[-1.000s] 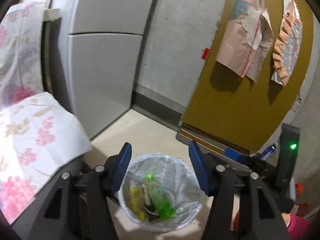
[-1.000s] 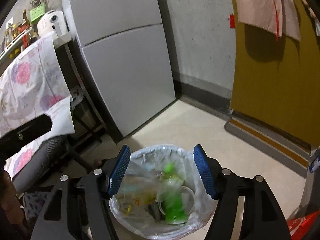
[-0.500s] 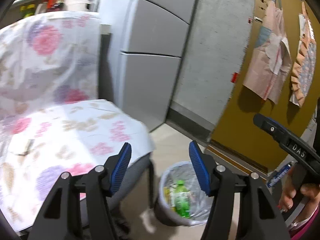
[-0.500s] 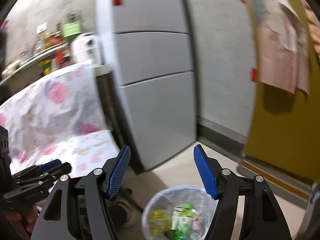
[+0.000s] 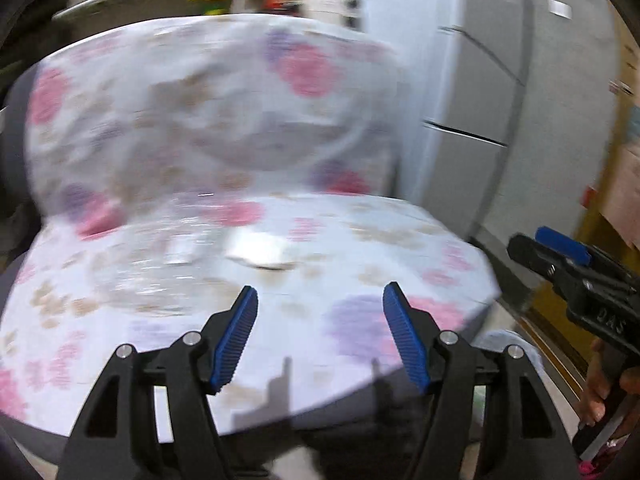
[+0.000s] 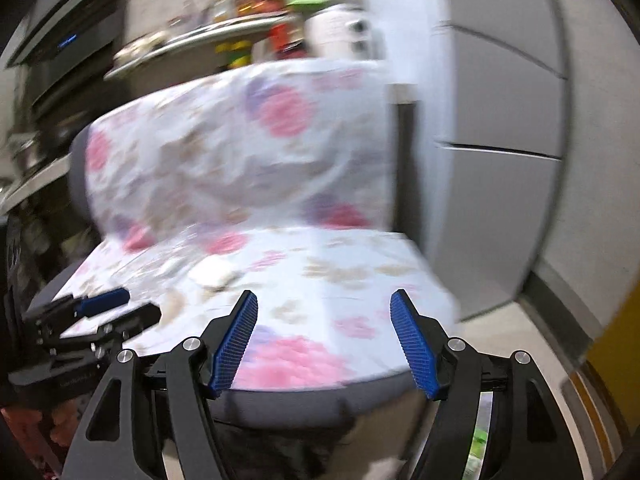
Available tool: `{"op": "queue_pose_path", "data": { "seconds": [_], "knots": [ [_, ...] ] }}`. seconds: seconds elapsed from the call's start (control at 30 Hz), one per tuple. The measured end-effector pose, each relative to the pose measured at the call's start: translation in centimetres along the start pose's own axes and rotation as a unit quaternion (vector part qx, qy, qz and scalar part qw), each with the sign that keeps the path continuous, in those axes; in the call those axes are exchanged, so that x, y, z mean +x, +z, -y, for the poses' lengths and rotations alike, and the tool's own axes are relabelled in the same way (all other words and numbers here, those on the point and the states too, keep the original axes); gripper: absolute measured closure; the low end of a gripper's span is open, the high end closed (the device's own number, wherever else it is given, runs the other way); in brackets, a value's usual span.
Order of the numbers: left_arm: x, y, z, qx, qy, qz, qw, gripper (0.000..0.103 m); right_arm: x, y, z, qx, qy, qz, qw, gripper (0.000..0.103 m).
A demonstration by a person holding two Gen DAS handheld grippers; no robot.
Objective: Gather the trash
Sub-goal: 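Move both tools back over the chair, then grasp the white tissue with the right gripper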
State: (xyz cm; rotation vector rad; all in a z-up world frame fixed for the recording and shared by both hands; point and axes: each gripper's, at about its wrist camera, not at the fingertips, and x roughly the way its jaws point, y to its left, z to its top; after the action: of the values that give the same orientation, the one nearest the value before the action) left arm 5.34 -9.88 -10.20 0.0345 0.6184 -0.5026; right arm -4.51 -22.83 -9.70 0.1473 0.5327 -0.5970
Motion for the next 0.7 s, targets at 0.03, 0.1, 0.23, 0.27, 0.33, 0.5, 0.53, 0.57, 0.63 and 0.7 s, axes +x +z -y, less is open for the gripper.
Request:
{"op": "queue_pose_path", "data": {
  "seconds": [0.03,0.1,0.23,0.27,0.33,0.5,0.53,0.57,0.63,0.7],
  "knots": [
    [-0.1,0.2,-1.7,-0.013,0.015,0.002,0.9998,0.039,1.0,0.3,-0.9,-0.007,0.01,-0.006,1.0,0.033],
    [-0.2,0.6,-4.9,-0.04,0.047,0.004,0.9981,0.039,2.8,0.7,-2.5,-0.02,0.029,-0.015,0.999,0.033],
    [0.1,1.3,-9.3,-0.072,0.093,-0.002,0.993,0.039,7.2,1.5,-5.4,-0.041,0.062,-0.036,0.997,0.033],
    [0.2,1.6,-10.0,-0.078,0.1,-0.004,0.9919,0.039,8.2,1.7,-5.9,-0.046,0.066,-0.042,0.996,0.033],
    [0.8,2.0,-12.0,-0.09,0.117,-0.008,0.9891,0.039,10.6,1.8,-6.9,-0.055,0.074,-0.058,0.994,0.034],
    [2.9,3.0,-15.5,-0.107,0.141,-0.02,0.984,0.039,16.2,2.4,-8.5,-0.056,0.09,-0.103,0.989,0.04],
    [3.4,3.0,-16.2,-0.11,0.145,-0.023,0.983,0.039,16.9,2.5,-8.6,-0.055,0.088,-0.11,0.989,0.04],
    [3.8,3.2,-16.7,-0.113,0.149,-0.027,0.9821,0.039,17.8,2.6,-8.8,-0.053,0.087,-0.116,0.988,0.042],
    [4.7,3.4,-18.0,-0.12,0.152,-0.035,0.9804,0.039,19.2,2.8,-9.1,-0.05,0.082,-0.129,0.987,0.042],
    [5.7,3.4,-18.9,-0.126,0.154,-0.046,0.979,0.039,20.3,2.9,-9.3,-0.046,0.073,-0.139,0.986,0.042]
  ]
}}
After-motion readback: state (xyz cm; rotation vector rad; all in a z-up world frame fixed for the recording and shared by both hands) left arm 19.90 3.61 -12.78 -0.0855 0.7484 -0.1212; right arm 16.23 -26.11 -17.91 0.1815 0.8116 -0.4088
